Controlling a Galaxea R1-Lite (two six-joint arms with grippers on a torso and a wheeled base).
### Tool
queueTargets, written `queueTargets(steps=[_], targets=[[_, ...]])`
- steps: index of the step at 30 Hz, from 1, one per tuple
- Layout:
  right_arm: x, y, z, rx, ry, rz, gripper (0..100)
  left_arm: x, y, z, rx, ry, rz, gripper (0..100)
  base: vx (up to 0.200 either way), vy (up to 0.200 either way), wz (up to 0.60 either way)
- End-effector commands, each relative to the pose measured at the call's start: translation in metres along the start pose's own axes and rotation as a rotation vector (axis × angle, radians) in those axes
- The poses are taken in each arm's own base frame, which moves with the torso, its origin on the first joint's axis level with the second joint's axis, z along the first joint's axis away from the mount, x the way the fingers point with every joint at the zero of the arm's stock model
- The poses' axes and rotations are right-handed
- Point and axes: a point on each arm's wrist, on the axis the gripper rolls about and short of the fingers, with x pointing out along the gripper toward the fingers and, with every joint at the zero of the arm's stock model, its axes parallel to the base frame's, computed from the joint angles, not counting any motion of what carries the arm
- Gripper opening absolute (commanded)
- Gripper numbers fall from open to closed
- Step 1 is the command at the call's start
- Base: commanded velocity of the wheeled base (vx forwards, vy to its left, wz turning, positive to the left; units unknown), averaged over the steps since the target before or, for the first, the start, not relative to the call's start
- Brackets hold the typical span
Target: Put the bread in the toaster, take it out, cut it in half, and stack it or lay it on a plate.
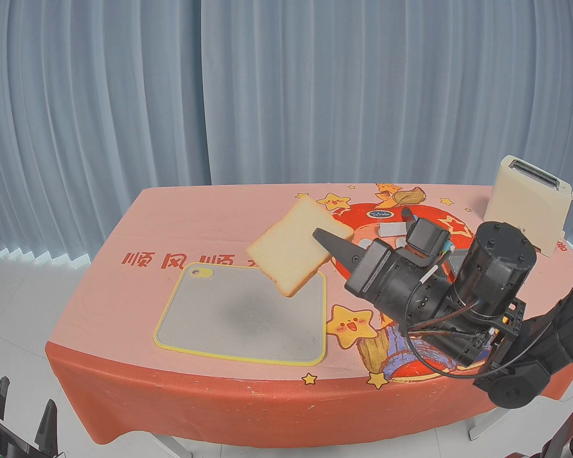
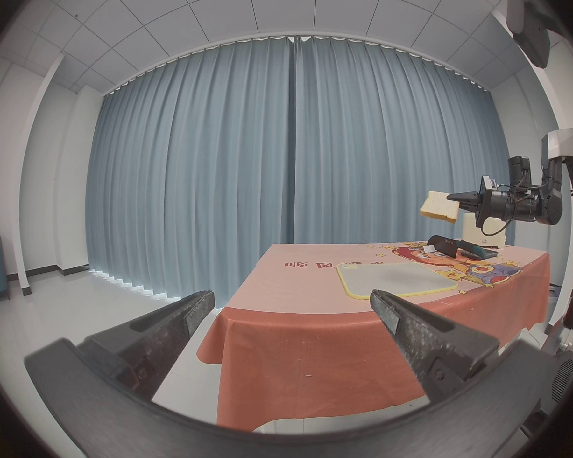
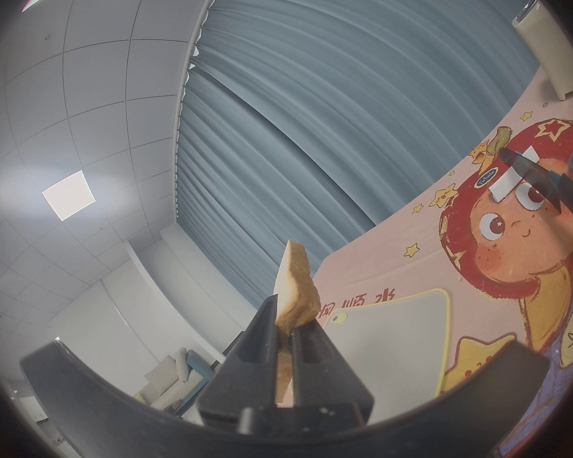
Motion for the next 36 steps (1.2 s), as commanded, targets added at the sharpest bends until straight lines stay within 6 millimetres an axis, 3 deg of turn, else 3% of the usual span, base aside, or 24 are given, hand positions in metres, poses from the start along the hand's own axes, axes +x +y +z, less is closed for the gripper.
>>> queueTargets(steps=[1, 6, 20, 36], targets=[[0.012, -0.003, -0.007, -0.002, -0.010, -0.028, 0, 0.001, 0.000, -0.005, 0.000, 0.016, 0.000, 100, 0.000, 0.000, 0.00], [0.026, -0.007, -0.012, -0.001, -0.033, -0.050, 0, 0.001, 0.000, -0.005, 0.000, 0.016, 0.000, 100, 0.000, 0.000, 0.00], [0.032, -0.004, -0.015, -0.001, 0.001, -0.070, 0, 0.001, 0.000, -0.005, 0.000, 0.016, 0.000, 100, 0.000, 0.000, 0.00], [0.043, -0.018, -0.027, 0.000, 0.023, -0.106, 0, 0.001, 0.000, -0.005, 0.000, 0.016, 0.000, 100, 0.000, 0.000, 0.00]])
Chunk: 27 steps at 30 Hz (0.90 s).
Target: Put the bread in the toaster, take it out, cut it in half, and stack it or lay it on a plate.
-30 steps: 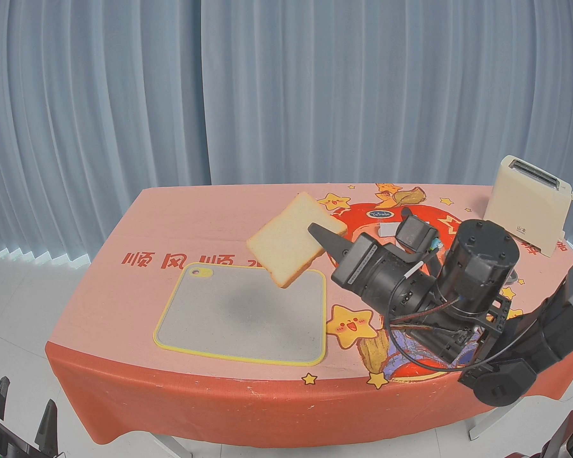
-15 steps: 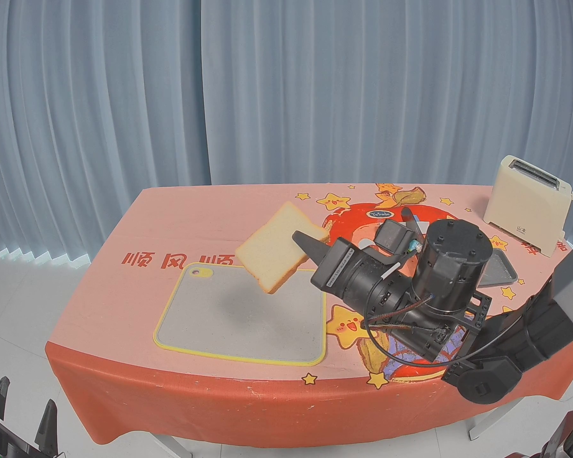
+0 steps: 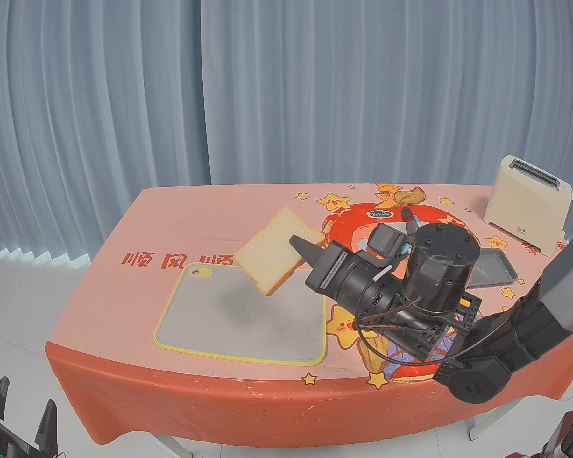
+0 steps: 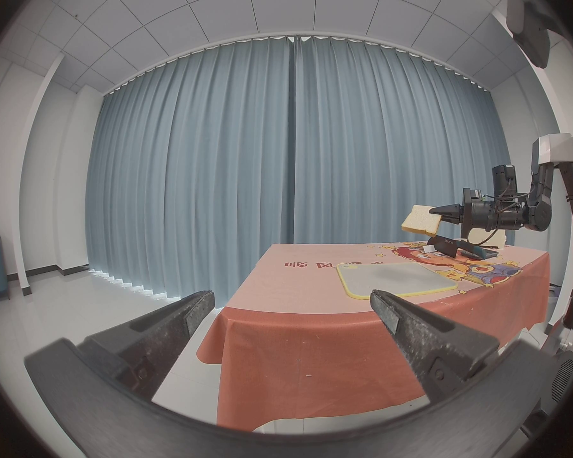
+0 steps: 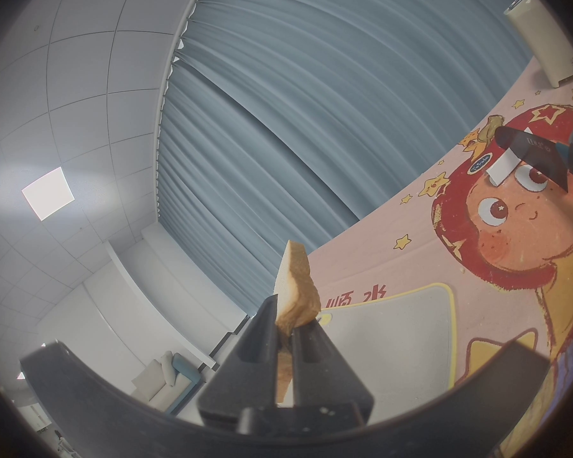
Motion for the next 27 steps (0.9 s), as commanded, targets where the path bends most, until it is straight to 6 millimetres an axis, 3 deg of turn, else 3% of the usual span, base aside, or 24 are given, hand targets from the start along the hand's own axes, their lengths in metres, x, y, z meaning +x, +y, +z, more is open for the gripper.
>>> queueTargets(steps=[1, 11, 16, 27], targets=[[0.006, -0.007, -0.010, -0.009, 0.020, -0.020, 0, 0.001, 0.000, -0.005, 0.000, 0.016, 0.000, 100, 0.000, 0.000, 0.00], [0.027, -0.021, -0.026, -0.022, 0.037, -0.128, 0, 0.001, 0.000, -0.005, 0.000, 0.016, 0.000, 100, 0.000, 0.000, 0.00], [0.030, -0.019, -0.039, -0.023, 0.064, -0.133, 0, 0.001, 0.000, -0.005, 0.000, 0.016, 0.000, 100, 0.000, 0.000, 0.00], [0.038, -0.039, -0.063, -0.040, 0.093, -0.195, 0, 0.001, 0.000, -0.005, 0.000, 0.017, 0.000, 100, 0.000, 0.000, 0.00]])
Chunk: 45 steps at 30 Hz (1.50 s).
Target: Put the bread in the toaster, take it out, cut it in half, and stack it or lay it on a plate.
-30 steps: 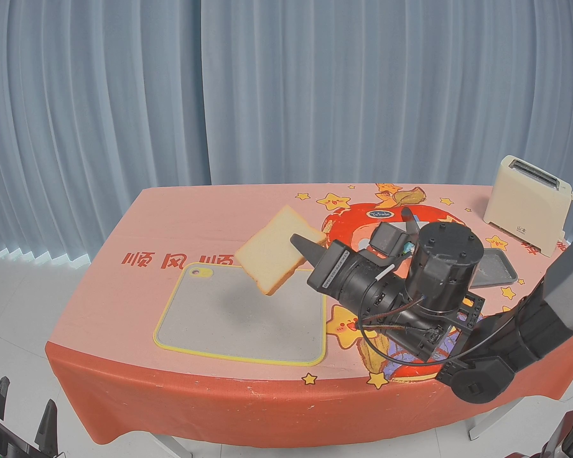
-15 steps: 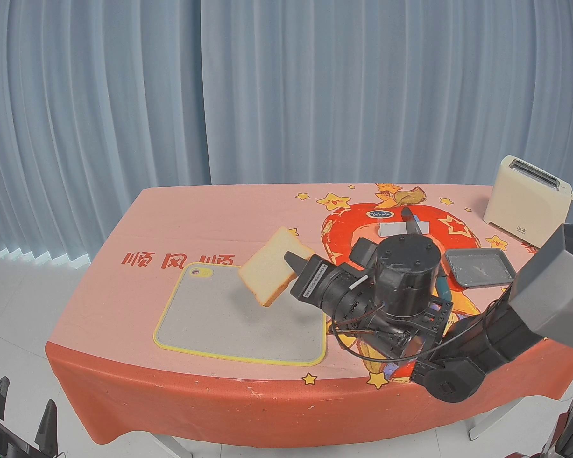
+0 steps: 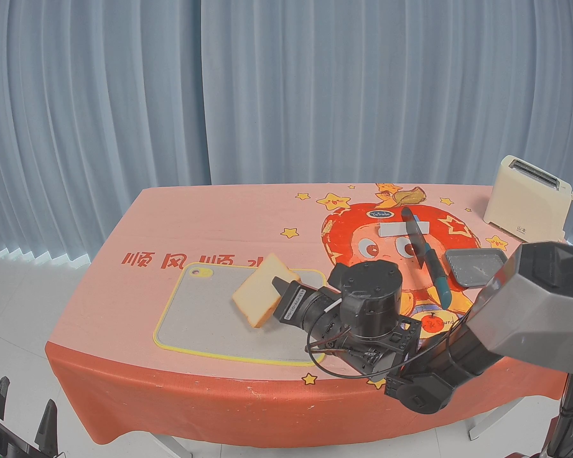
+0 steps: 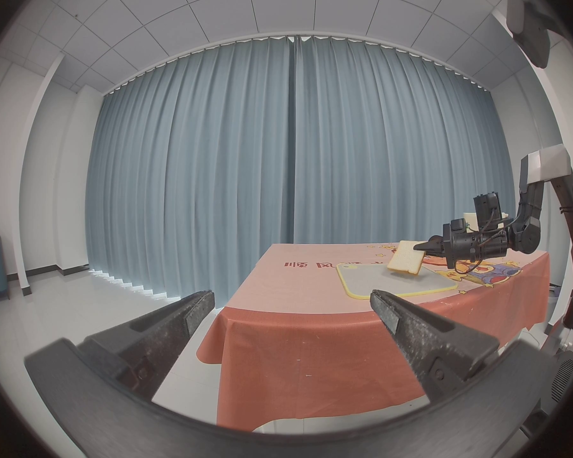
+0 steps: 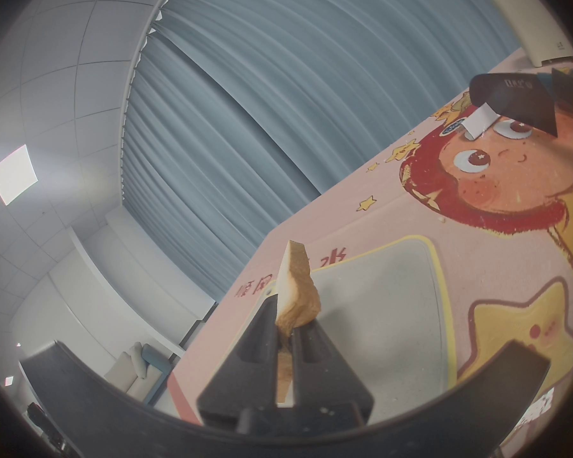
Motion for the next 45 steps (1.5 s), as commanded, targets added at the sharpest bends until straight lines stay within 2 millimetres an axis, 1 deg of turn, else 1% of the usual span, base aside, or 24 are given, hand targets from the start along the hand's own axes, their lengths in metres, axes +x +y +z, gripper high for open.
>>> queueTargets(steps=[1, 6, 17, 28, 29, 35, 42, 45], targets=[[0.006, -0.005, -0.010, -0.007, 0.018, -0.016, 0, 0.001, 0.000, -0.005, 0.000, 0.016, 0.002, 100, 0.000, 0.000, 0.00], [0.009, 0.001, -0.004, 0.004, -0.006, 0.006, 0, 0.001, 0.000, -0.005, 0.000, 0.016, 0.001, 100, 0.000, 0.000, 0.00], [0.014, -0.003, -0.009, 0.008, 0.000, -0.002, 0, 0.001, 0.000, -0.005, 0.000, 0.016, 0.001, 100, 0.000, 0.000, 0.00], [0.011, 0.002, -0.009, 0.014, 0.004, 0.004, 0, 0.001, 0.000, -0.005, 0.000, 0.016, 0.001, 100, 0.000, 0.000, 0.00], [0.011, 0.002, -0.010, 0.013, 0.008, 0.003, 100, 0.001, 0.000, -0.005, 0.000, 0.016, 0.001, 100, 0.000, 0.000, 0.00], [0.009, 0.005, -0.009, 0.015, 0.007, 0.011, 100, 0.001, 0.000, -0.005, 0.000, 0.016, 0.001, 100, 0.000, 0.000, 0.00], [-0.001, 0.013, 0.001, 0.006, 0.033, -0.013, 100, 0.001, 0.000, -0.005, 0.000, 0.016, 0.001, 100, 0.000, 0.000, 0.00], [-0.005, 0.019, 0.008, 0.001, 0.046, -0.022, 100, 0.001, 0.000, -0.005, 0.000, 0.016, 0.001, 100, 0.000, 0.000, 0.00]])
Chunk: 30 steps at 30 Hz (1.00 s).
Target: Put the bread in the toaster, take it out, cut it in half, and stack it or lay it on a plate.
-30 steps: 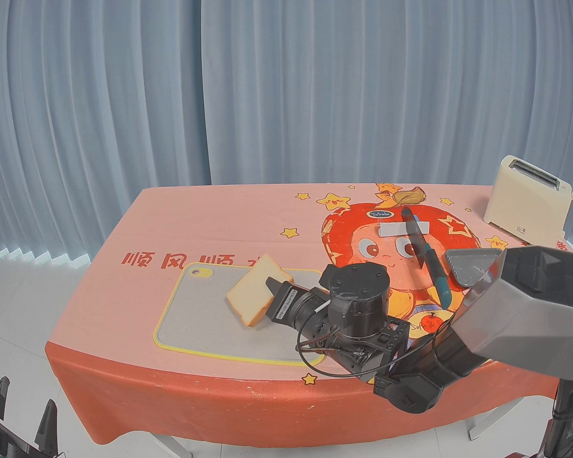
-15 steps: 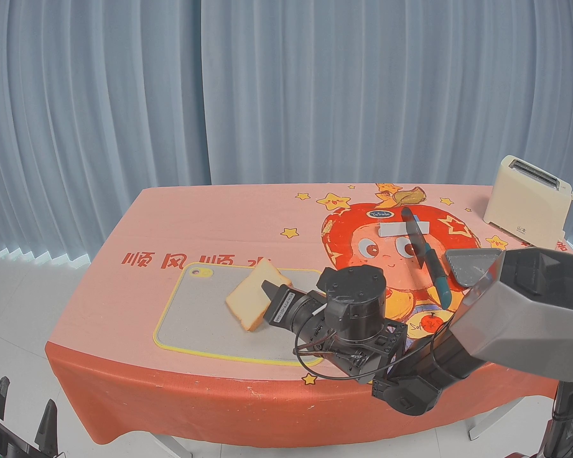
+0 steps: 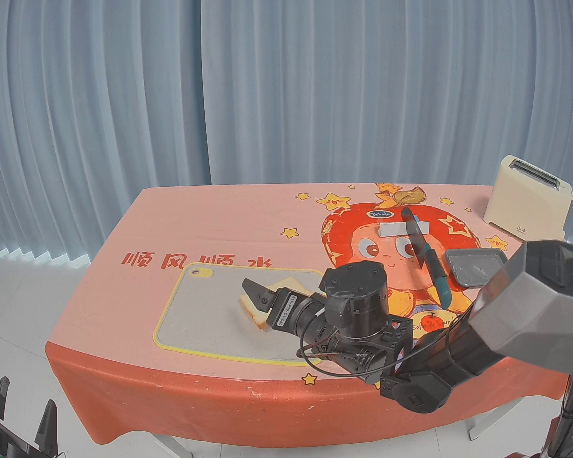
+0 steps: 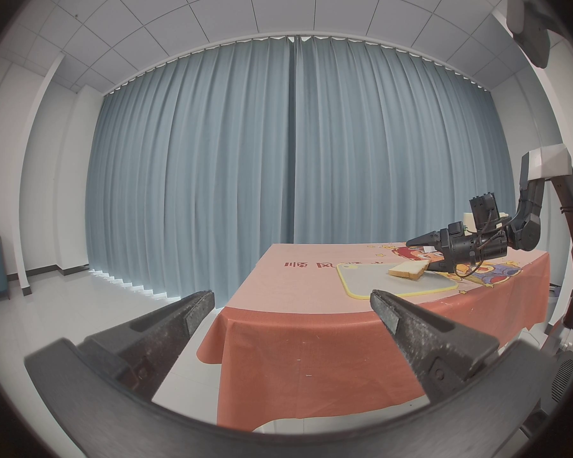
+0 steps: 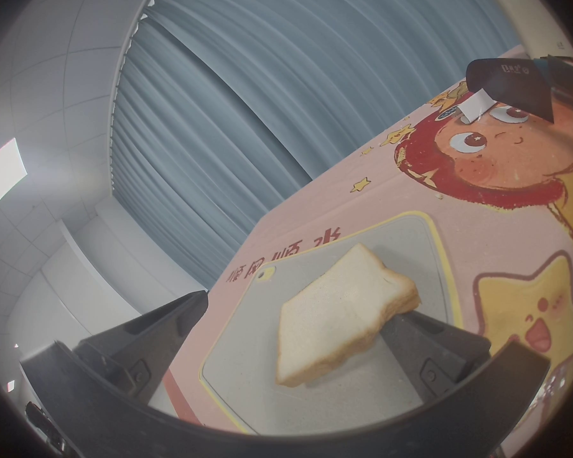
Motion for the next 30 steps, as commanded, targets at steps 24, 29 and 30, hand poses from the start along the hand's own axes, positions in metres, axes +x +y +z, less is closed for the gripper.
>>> queueTargets(steps=[24, 29, 30], targets=[[-0.022, 0.045, 0.036, 0.134, 0.156, -0.130, 100, 0.001, 0.000, -0.005, 0.000, 0.017, 0.000, 100, 0.000, 0.000, 0.00], [-0.036, 0.046, 0.035, 0.122, 0.209, -0.149, 100, 0.001, 0.000, -0.005, 0.000, 0.016, 0.000, 100, 0.000, 0.000, 0.00], [-0.038, 0.045, 0.035, 0.119, 0.217, -0.159, 100, 0.001, 0.000, -0.005, 0.000, 0.016, 0.000, 100, 0.000, 0.000, 0.00]])
